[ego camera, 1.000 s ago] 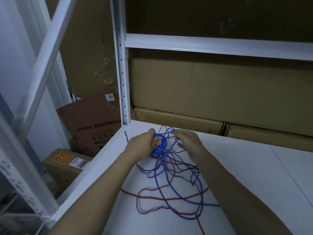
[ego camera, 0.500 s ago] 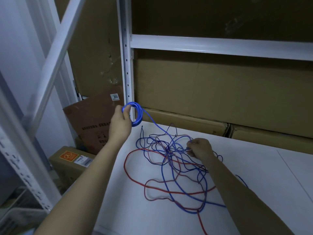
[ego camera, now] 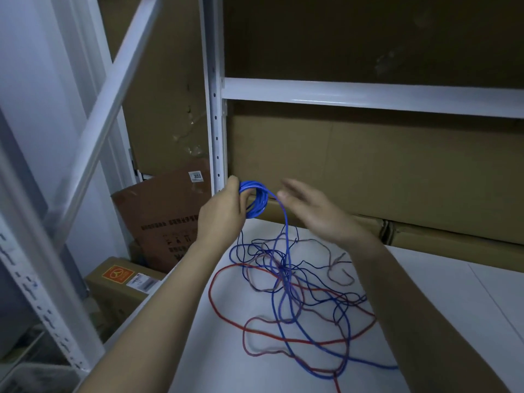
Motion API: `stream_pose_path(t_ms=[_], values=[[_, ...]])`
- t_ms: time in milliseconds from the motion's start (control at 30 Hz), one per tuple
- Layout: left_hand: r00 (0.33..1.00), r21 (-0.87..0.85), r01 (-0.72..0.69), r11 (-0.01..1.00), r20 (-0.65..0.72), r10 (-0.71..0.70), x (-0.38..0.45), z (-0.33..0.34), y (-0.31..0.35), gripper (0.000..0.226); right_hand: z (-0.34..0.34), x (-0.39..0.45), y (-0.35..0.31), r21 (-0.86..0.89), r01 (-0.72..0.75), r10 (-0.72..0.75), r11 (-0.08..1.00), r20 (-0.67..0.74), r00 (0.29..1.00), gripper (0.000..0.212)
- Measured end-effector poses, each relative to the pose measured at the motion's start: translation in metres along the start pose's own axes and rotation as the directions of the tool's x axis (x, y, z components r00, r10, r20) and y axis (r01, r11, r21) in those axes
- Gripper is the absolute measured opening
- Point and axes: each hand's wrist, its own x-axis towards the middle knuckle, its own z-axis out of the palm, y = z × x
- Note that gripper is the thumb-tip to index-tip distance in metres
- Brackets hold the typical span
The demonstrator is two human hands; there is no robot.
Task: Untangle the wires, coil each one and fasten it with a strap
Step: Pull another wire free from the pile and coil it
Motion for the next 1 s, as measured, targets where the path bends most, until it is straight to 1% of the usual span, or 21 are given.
stream_pose_path(t_ms=[33, 67, 100, 133, 200, 233, 267, 333, 400, 467, 533, 567, 600, 667, 733, 800, 833, 867, 900, 933, 1000], values=[[1.0, 0.004, -0.009, 1.0, 0.01, 0.009, 0.0, 0.0, 0.003, 0.024, 0.01, 0.002, 0.003, -0.03, -0.012, 0.013, 0.999, 0.026, 1.0, 0.061], [1.0, 0.002, -0.017, 1.0, 0.024, 0.017, -0.002, 0.001, 0.006, 0.02, 0.021, 0.003, 0.005, -0.018, -0.001, 0.001, 1.0, 0.028, 1.0, 0.062], [0.999, -0.005, -0.027, 1.0, 0.044, 0.027, -0.003, 0.002, 0.009, 0.018, 0.031, 0.005, 0.007, 0.006, 0.035, -0.035, 0.999, 0.006, 0.999, 0.055], [0.997, -0.017, -0.04, 0.999, 0.069, 0.041, -0.004, 0.002, 0.011, 0.018, 0.039, 0.006, 0.01, 0.021, 0.068, -0.067, 0.997, -0.047, 0.997, 0.044], [0.985, -0.083, -0.031, 0.996, 0.167, 0.045, -0.006, 0.002, 0.014, 0.022, 0.047, 0.01, 0.019, 0.042, 0.067, -0.057, 0.997, -0.192, 0.98, 0.018], [0.972, -0.158, 0.014, 0.987, 0.234, 0.023, -0.006, 0.0, 0.014, 0.025, 0.048, 0.011, 0.023, 0.054, 0.05, -0.037, 0.997, -0.227, 0.973, 0.014], [0.952, -0.253, 0.082, 0.964, 0.308, -0.001, -0.006, -0.001, 0.013, 0.027, 0.048, 0.011, 0.025, 0.038, 0.033, -0.024, 0.999, -0.229, 0.973, 0.015], [0.89, -0.394, 0.213, 0.894, 0.456, -0.011, -0.009, -0.005, 0.012, 0.028, 0.045, 0.008, 0.028, -0.041, -0.005, -0.002, 0.999, -0.167, 0.986, 0.018], [0.845, -0.494, 0.279, 0.824, 0.533, 0.034, -0.014, -0.007, 0.011, 0.022, 0.04, 0.007, 0.027, -0.086, -0.012, 0.001, 0.996, -0.128, 0.992, 0.021], [0.855, -0.653, 0.339, 0.677, 0.514, 0.067, -0.017, -0.009, 0.012, 0.018, 0.037, 0.006, 0.023, 0.011, -0.016, 0.017, 1.0, -0.119, 0.993, 0.024], [0.876, -0.77, 0.38, 0.512, 0.478, 0.069, -0.019, -0.012, 0.014, 0.021, 0.038, 0.004, 0.019, 0.193, -0.033, 0.046, 0.981, -0.062, 0.997, 0.024], [0.874, -0.804, 0.405, 0.436, 0.481, 0.075, -0.02, -0.013, 0.015, 0.022, 0.039, 0.001, 0.016, 0.26, -0.04, 0.047, 0.965, -0.022, 0.999, 0.024], [0.865, -0.822, 0.436, 0.366, 0.495, 0.084, -0.021, -0.014, 0.015, 0.021, 0.04, -0.001, 0.015, 0.289, -0.039, 0.039, 0.957, 0.004, 0.999, 0.024], [0.839, -0.828, 0.486, 0.28, 0.532, 0.114, -0.024, -0.016, 0.015, 0.02, 0.04, -0.005, 0.015, 0.314, -0.027, 0.02, 0.949, 0.025, 0.999, 0.024], [0.794, -0.801, 0.535, 0.27, 0.585, 0.163, -0.026, -0.017, 0.014, 0.023, 0.039, -0.01, 0.015, 0.293, -0.025, 0.018, 0.956, 0.026, 1.0, 0.027], [0.733, -0.76, 0.577, 0.298, 0.643, 0.222, -0.028, -0.02, 0.013, 0.026, 0.037, -0.013, 0.017, 0.174, 0.001, 0.0, 0.985, -0.005, 1.0, 0.032], [0.71, -0.748, 0.595, 0.294, 0.661, 0.243, -0.029, -0.022, 0.013, 0.028, 0.037, -0.015, 0.018, 0.113, 0.014, -0.013, 0.993, -0.015, 1.0, 0.035], [0.701, -0.746, 0.609, 0.269, 0.665, 0.257, -0.03, -0.024, 0.014, 0.029, 0.037, -0.016, 0.017, 0.095, 0.02, -0.018, 0.995, -0.019, 1.0, 0.037], [0.709, -0.755, 0.61, 0.24, 0.655, 0.259, -0.03, -0.024, 0.016, 0.03, 0.037, -0.017, 0.015, 0.116, 0.015, -0.013, 0.993, -0.013, 1.0, 0.036], [0.732, -0.772, 0.596, 0.221, 0.636, 0.245, -0.031, -0.024, 0.019, 0.031, 0.037, -0.017, 0.014, 0.151, 0.005, -0.006, 0.988, 0.001, 1.0, 0.032], [0.795, -0.804, 0.553, 0.221, 0.588, 0.148, -0.033, -0.021, 0.024, 0.034, 0.033, -0.017, 0.011, 0.192, -0.016, 0.011, 0.981, 0.029, 1.0, 0.02]])
